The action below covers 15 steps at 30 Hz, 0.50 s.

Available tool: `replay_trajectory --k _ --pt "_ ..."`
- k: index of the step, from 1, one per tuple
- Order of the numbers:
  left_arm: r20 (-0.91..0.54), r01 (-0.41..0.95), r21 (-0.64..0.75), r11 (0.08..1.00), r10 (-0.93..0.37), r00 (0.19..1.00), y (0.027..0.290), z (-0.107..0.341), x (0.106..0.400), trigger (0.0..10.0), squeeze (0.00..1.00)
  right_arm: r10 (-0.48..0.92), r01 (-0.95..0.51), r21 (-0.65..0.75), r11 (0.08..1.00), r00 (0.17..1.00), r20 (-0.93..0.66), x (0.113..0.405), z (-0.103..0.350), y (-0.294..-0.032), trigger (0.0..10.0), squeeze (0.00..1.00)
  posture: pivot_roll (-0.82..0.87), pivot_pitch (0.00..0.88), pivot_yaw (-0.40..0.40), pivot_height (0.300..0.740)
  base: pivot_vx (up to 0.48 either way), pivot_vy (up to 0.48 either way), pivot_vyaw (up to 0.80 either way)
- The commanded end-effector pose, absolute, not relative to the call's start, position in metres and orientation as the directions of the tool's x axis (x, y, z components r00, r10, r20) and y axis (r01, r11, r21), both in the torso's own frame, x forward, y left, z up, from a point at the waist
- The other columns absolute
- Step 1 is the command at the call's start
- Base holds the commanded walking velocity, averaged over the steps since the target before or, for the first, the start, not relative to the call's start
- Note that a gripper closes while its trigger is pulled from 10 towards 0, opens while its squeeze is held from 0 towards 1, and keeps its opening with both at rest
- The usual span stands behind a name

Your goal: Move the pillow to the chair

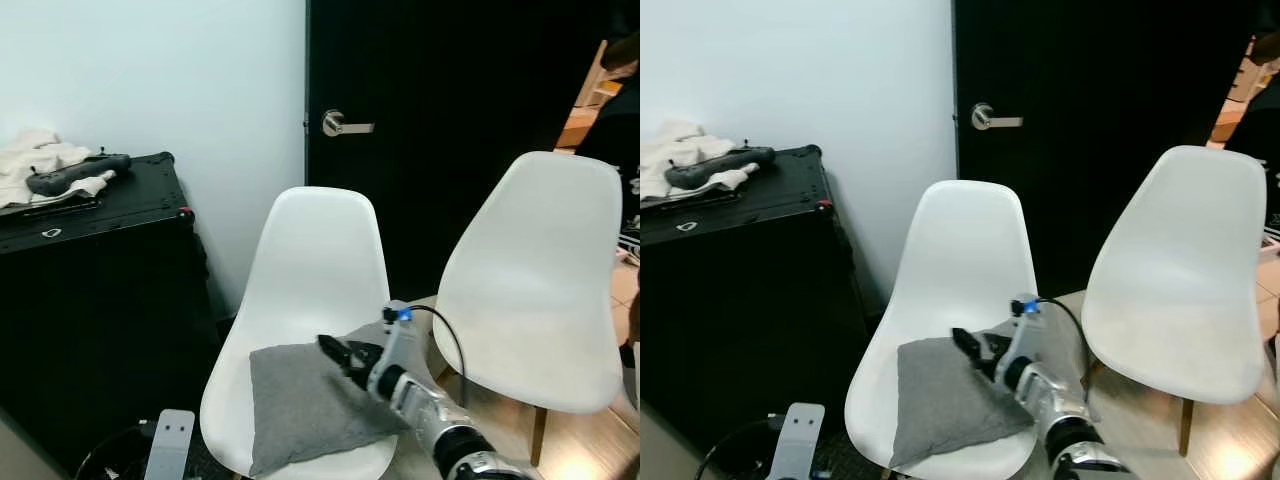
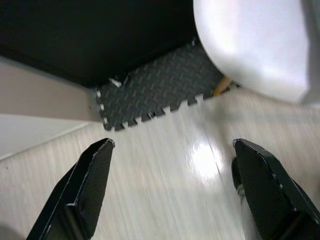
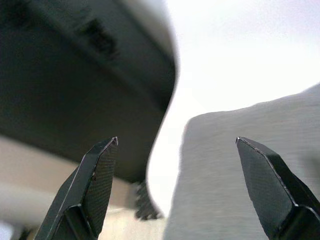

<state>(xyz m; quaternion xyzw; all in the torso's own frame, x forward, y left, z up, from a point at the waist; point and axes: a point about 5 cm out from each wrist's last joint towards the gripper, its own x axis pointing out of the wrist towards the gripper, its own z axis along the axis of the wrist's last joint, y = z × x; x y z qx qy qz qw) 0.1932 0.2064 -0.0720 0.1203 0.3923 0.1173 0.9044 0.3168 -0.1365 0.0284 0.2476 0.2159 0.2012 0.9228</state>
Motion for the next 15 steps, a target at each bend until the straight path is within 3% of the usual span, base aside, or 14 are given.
replay_trajectory --k 1,4,7,8,12,15 --pt "-0.722 -0.094 0.319 0.943 0.306 0.620 0.210 -0.079 0.180 10.0 0.00 0.396 -0.188 0.499 0.846 0.849 -0.350 0.316 0.024 -0.152 10.0 0.00 -0.08 0.000 0.000 0.740 0.000 0.000 0.00" --pt "-0.738 -0.084 0.321 0.943 0.304 0.602 0.210 -0.082 0.174 10.0 0.00 0.345 -0.135 0.485 0.864 0.861 -0.374 0.313 0.020 -0.165 10.0 0.00 -0.09 0.000 0.000 0.740 0.000 0.000 0.00" --pt "-0.777 -0.062 0.321 0.945 0.300 0.554 0.211 -0.089 0.159 10.0 0.00 0.168 0.051 0.425 0.904 0.871 -0.462 0.299 0.007 -0.204 10.0 0.00 -0.08 0.000 0.001 0.740 0.000 0.000 0.00" --pt "-0.777 -0.062 0.321 0.945 0.300 0.554 0.211 -0.089 0.159 10.0 0.00 0.168 0.051 0.425 0.904 0.871 -0.462 0.299 0.007 -0.204 10.0 0.00 -0.08 0.000 0.001 0.740 0.000 0.000 0.00" --pt "-0.797 -0.038 0.326 0.945 0.296 0.527 0.212 -0.093 0.149 10.0 0.00 -0.010 0.239 0.317 0.918 0.813 -0.583 0.271 -0.014 -0.238 10.0 0.00 -0.08 0.000 -0.003 0.740 0.000 0.000 0.00" --pt "-0.800 -0.031 0.328 0.944 0.295 0.522 0.212 -0.094 0.147 10.0 0.00 -0.084 0.323 0.272 0.906 0.770 -0.633 0.255 -0.024 -0.252 10.0 0.00 -0.09 0.000 -0.007 0.740 0.000 0.000 -0.68"
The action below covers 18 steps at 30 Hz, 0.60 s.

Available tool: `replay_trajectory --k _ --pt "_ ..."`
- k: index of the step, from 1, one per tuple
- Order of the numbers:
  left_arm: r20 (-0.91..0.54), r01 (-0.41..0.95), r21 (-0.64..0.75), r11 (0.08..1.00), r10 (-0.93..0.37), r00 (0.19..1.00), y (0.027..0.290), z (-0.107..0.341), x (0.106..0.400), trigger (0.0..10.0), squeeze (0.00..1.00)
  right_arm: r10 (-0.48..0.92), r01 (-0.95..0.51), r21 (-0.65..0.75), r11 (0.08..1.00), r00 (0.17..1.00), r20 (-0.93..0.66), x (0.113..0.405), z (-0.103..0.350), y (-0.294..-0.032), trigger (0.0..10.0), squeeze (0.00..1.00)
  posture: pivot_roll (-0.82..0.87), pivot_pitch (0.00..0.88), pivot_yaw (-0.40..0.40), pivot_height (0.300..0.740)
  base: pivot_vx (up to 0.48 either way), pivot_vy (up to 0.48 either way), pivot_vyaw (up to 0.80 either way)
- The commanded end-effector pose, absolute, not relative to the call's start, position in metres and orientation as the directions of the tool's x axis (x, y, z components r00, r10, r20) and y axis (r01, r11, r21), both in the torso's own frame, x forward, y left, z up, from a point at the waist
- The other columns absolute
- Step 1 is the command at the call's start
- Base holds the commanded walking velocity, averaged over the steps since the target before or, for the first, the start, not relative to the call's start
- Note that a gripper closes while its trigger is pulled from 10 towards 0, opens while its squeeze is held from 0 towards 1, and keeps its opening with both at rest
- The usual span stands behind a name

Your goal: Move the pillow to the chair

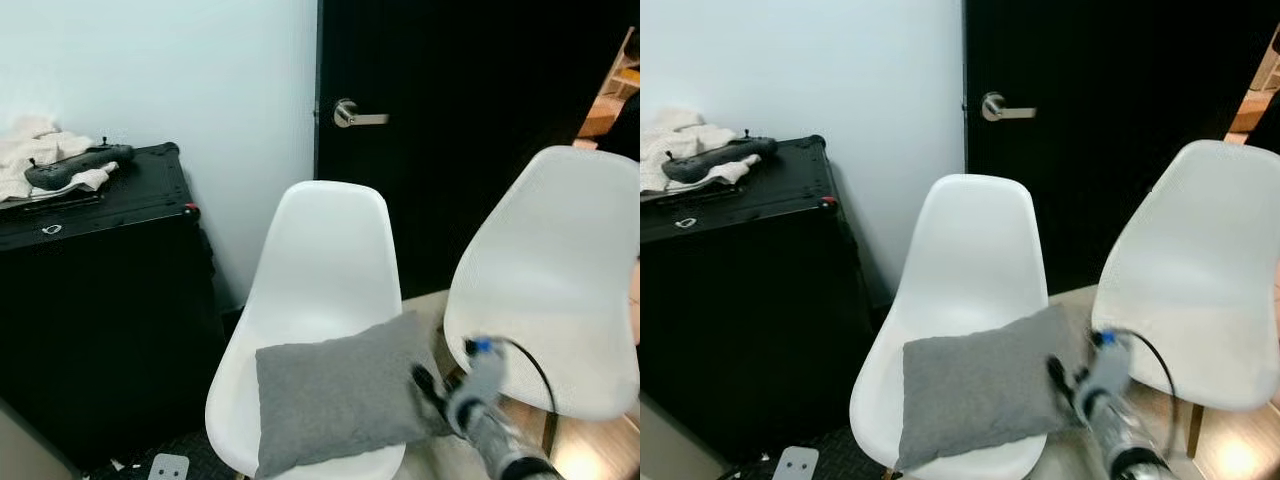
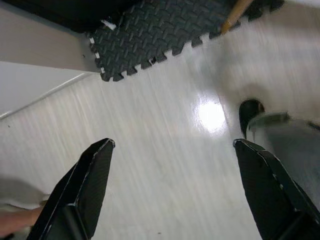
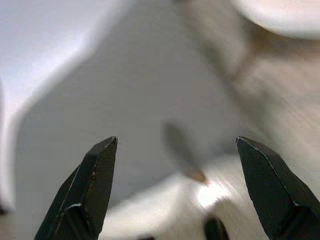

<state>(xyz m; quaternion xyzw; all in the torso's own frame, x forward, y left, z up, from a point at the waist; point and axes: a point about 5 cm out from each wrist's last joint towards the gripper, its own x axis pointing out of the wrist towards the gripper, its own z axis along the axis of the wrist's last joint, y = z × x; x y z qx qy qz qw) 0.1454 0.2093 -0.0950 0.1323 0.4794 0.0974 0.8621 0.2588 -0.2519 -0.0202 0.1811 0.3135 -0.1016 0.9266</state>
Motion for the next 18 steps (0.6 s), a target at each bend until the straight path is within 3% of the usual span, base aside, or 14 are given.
replay_trajectory --k 1,5,12,18 --pt "-0.805 -0.015 0.331 0.944 0.290 0.518 0.212 -0.095 0.145 10.0 0.00 -0.138 0.380 0.227 0.897 0.727 -0.673 0.240 -0.032 -0.262 10.0 0.00 -0.08 0.000 -0.008 0.740 0.000 0.000 -0.68" --pt "-0.816 0.007 0.331 0.944 0.282 0.504 0.211 -0.097 0.140 10.0 0.00 -0.230 0.472 0.127 0.873 0.626 -0.745 0.208 -0.048 -0.278 10.0 0.00 -0.08 0.000 -0.007 0.740 0.000 0.000 -0.68" --pt "-0.847 0.055 0.324 0.944 0.264 0.462 0.209 -0.103 0.125 10.0 0.00 -0.262 0.462 -0.026 0.887 0.457 -0.850 0.155 -0.076 -0.276 10.0 0.00 -0.09 0.000 -0.001 0.740 0.000 0.000 -0.68" --pt "-0.856 0.087 0.323 0.942 0.251 0.452 0.208 -0.104 0.122 10.0 0.00 -0.249 0.421 -0.062 0.905 0.404 -0.880 0.139 -0.085 -0.268 10.0 0.00 -0.09 0.000 0.002 0.740 0.000 0.000 -0.67"
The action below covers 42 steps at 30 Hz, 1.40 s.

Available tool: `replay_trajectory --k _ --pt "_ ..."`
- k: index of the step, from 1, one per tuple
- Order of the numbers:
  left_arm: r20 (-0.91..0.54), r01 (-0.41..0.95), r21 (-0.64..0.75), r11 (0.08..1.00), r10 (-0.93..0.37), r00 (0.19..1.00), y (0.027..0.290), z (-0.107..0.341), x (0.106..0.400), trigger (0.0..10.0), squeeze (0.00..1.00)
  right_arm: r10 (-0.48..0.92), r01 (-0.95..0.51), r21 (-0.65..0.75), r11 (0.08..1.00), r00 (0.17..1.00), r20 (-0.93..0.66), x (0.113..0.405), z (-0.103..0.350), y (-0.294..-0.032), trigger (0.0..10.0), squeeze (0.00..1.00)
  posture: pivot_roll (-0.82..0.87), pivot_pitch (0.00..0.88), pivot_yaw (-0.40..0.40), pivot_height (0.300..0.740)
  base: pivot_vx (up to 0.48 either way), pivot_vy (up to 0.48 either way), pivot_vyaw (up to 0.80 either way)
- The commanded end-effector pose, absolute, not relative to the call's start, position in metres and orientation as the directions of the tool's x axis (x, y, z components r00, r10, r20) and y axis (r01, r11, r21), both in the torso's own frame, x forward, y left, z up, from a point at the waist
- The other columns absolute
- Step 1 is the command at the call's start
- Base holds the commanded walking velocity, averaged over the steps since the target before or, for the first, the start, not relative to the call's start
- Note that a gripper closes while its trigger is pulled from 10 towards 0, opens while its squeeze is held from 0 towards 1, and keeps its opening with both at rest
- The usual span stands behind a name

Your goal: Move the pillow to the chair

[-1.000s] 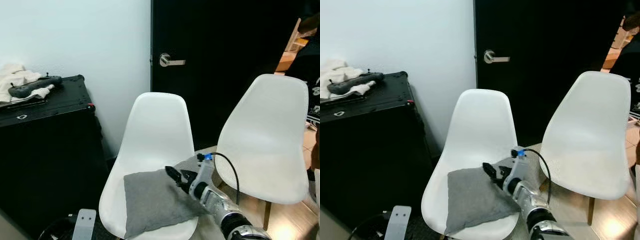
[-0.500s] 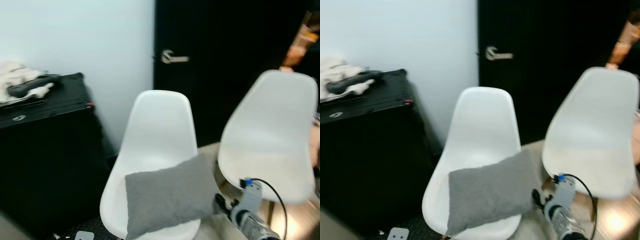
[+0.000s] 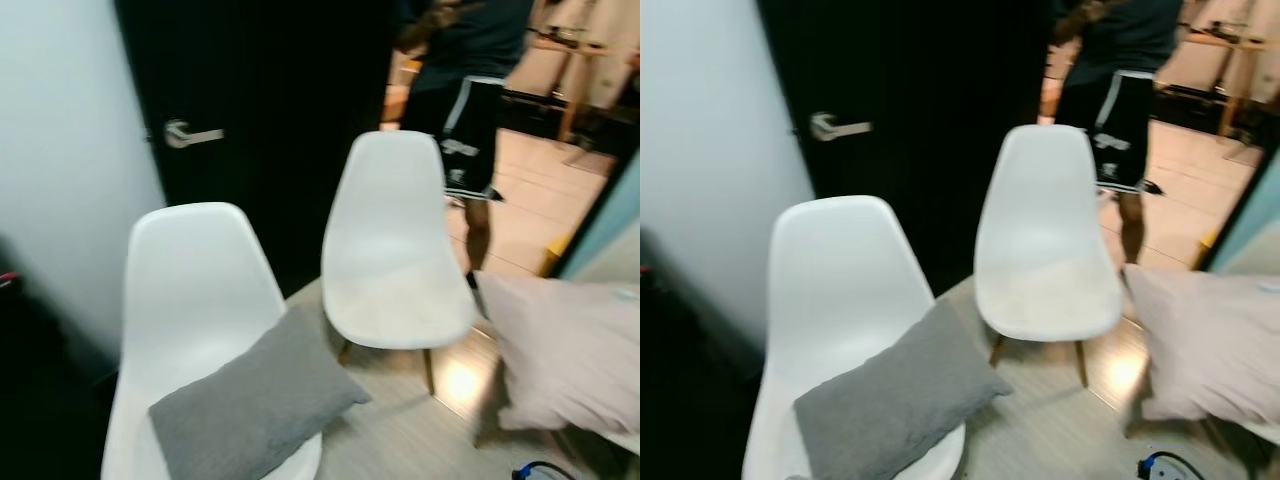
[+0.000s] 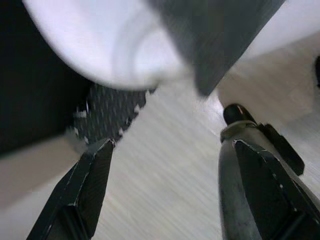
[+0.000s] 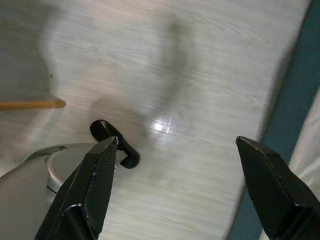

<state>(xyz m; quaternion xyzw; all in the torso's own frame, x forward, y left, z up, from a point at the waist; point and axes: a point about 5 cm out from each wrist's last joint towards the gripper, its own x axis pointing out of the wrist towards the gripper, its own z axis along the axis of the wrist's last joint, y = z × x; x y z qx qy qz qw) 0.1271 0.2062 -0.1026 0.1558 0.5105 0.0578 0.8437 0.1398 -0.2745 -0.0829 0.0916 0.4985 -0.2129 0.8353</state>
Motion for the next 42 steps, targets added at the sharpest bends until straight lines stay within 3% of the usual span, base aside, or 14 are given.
replay_trajectory --k 1,10,42 --pt "-0.856 0.087 0.323 0.942 0.251 0.452 0.2079 -0.1043 0.1217 10.0 0.00 -0.249 0.421 -0.062 0.905 0.404 -0.880 0.1395 -0.0852 -0.2683 10.0 0.00 -0.09 0.000 0.002 0.740 0.000 0.000 -0.67" --pt "-0.858 0.100 0.323 0.941 0.246 0.451 0.2087 -0.1043 0.1211 10.0 0.00 -0.234 0.365 -0.078 0.928 0.407 -0.883 0.1417 -0.0856 -0.2648 10.0 0.00 -0.09 0.000 0.000 0.740 0.000 0.000 -0.65" --pt "-0.875 0.118 0.304 0.945 0.228 0.426 0.2058 -0.1072 0.1138 10.0 0.00 -0.200 0.253 -0.104 0.962 0.393 -0.898 0.1468 -0.0847 -0.2618 10.0 0.00 -0.08 0.000 -0.015 0.740 0.000 0.000 0.00"
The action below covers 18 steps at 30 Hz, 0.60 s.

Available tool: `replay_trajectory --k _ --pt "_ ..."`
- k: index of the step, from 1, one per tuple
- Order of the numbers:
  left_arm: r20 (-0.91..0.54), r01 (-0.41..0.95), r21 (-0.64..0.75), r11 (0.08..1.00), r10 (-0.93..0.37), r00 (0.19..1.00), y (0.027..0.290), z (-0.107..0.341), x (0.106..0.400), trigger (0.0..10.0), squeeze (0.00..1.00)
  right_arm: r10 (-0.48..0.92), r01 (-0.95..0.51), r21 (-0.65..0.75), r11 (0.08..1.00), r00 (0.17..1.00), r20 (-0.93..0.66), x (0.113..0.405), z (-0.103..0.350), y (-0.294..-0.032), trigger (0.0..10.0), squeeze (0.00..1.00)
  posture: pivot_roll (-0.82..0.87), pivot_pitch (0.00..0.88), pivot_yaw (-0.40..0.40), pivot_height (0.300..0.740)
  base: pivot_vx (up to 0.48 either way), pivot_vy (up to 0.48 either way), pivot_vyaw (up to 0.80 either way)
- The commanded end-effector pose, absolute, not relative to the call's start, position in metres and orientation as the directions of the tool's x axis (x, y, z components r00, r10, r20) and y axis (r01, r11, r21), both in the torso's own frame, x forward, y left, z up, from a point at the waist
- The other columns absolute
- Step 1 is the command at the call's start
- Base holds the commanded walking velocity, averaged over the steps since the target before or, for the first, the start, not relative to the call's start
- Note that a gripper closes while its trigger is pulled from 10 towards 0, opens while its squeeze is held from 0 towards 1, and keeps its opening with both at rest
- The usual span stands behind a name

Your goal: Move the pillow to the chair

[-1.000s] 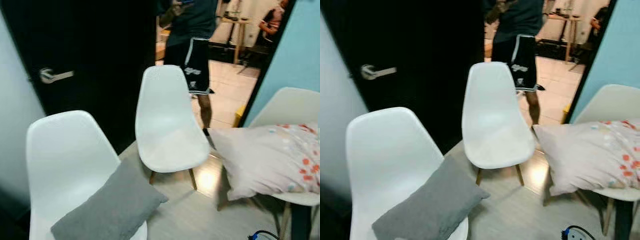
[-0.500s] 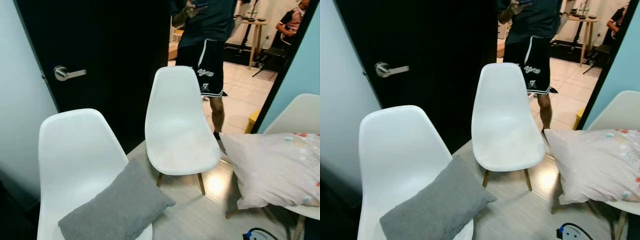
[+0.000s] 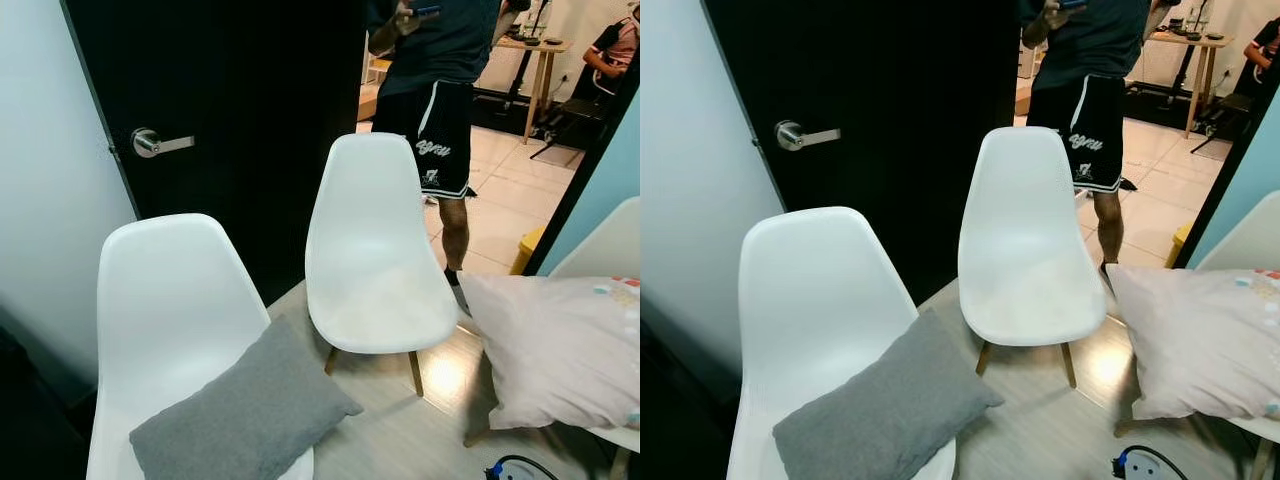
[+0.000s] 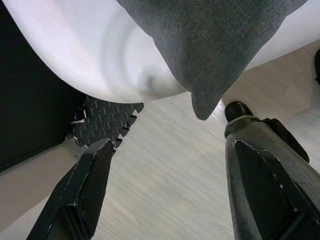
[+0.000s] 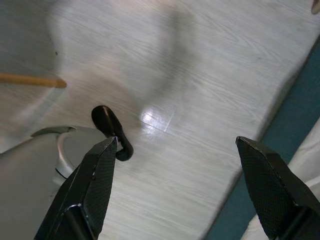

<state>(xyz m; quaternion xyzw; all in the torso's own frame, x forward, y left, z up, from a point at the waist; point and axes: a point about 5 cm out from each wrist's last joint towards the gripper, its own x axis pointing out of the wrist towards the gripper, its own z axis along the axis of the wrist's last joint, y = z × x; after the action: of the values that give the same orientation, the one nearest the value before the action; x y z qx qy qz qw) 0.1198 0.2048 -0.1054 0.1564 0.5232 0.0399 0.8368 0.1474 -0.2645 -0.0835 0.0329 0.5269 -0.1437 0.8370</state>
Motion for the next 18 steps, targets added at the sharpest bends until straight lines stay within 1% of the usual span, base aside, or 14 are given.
replay_trajectory --k 1,3,10,14,18 --pt "-0.876 0.118 0.303 0.946 0.228 0.426 0.206 -0.107 0.114 10.0 0.00 -0.196 0.249 -0.102 0.963 0.392 -0.899 0.147 -0.085 -0.260 10.0 0.00 -0.09 0.000 -0.016 0.740 0.000 0.000 0.00" --pt "-0.877 0.109 0.298 0.948 0.227 0.424 0.206 -0.107 0.114 10.0 0.00 -0.188 0.236 -0.101 0.967 0.385 -0.903 0.146 -0.087 -0.255 10.0 0.00 -0.09 0.000 -0.018 0.740 0.000 0.000 0.00" --pt "-0.877 0.111 0.291 0.950 0.219 0.427 0.204 -0.107 0.115 10.0 0.00 -0.181 0.234 -0.096 0.967 0.374 -0.910 0.140 -0.090 -0.252 10.0 0.00 -0.09 0.000 -0.018 0.740 0.000 0.000 -0.77" --pt "-0.878 0.114 0.289 0.950 0.216 0.427 0.203 -0.107 0.115 10.0 0.00 -0.185 0.235 -0.100 0.967 0.372 -0.910 0.136 -0.090 -0.258 10.0 0.00 -0.09 0.000 -0.020 0.740 0.000 0.000 -0.77" --pt "-0.879 0.113 0.290 0.950 0.218 0.424 0.205 -0.107 0.115 10.0 0.00 -0.195 0.237 -0.111 0.965 0.370 -0.908 0.132 -0.087 -0.270 10.0 0.00 -0.09 0.000 -0.018 0.740 0.000 0.000 -0.77"
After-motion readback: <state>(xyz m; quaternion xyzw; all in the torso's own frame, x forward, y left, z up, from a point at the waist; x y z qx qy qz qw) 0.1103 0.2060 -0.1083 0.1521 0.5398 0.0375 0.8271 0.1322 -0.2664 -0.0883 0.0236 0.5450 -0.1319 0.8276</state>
